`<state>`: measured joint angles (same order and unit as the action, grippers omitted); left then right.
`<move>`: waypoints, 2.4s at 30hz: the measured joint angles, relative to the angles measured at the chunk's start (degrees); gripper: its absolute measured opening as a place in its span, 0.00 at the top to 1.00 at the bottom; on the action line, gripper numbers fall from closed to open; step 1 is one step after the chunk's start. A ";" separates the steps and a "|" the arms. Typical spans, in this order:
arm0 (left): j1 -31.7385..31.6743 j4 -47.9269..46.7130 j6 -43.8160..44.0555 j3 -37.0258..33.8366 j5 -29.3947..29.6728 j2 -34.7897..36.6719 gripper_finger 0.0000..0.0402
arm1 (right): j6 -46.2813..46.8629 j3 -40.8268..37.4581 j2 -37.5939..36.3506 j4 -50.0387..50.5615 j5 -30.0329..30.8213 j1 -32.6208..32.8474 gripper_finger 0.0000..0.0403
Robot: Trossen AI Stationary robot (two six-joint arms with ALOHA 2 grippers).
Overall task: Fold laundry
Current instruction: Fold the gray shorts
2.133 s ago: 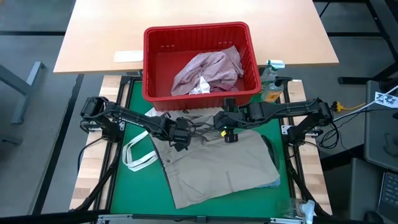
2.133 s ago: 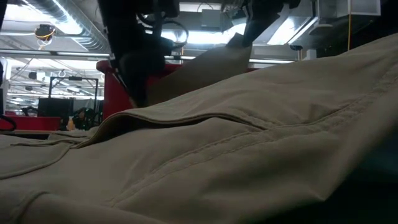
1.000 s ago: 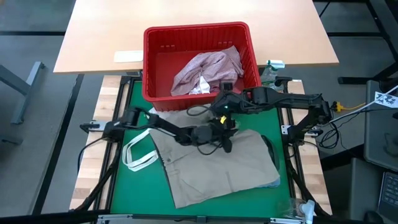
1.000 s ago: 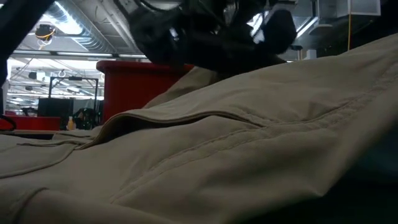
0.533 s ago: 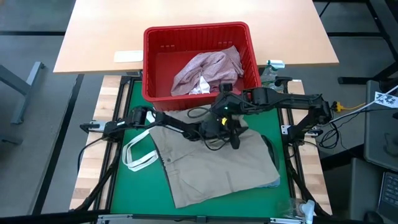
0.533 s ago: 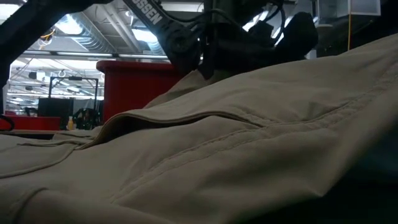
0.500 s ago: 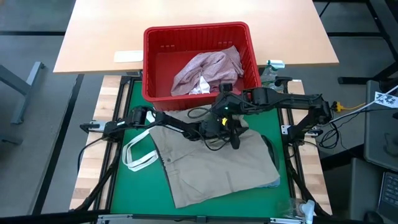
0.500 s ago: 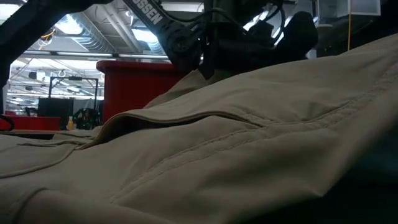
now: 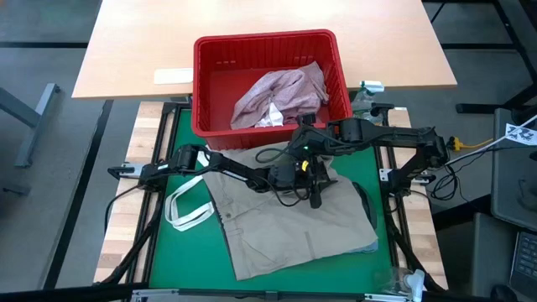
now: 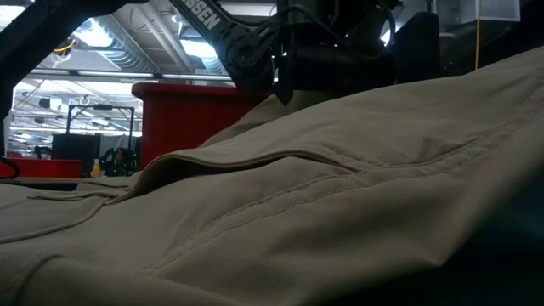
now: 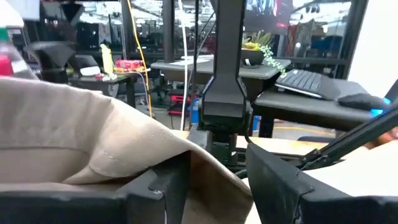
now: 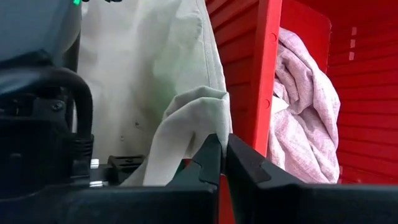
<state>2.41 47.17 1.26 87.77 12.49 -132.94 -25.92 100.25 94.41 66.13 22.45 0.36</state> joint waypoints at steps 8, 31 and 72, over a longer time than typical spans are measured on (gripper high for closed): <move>-1.79 -3.58 6.06 0.04 0.22 0.00 0.56 | 0.01 0.00 0.02 0.00 0.40 -0.07 0.97; 6.30 -5.78 -5.80 -0.07 10.13 2.25 0.54 | 1.47 0.00 0.02 5.99 1.56 -0.04 0.97; 21.32 -109.10 58.49 -37.54 29.76 56.90 0.54 | 3.32 -0.04 0.07 7.43 2.43 0.00 0.97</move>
<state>23.73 -61.93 59.75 50.23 42.26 -76.04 -22.60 100.20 94.48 73.56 24.87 0.36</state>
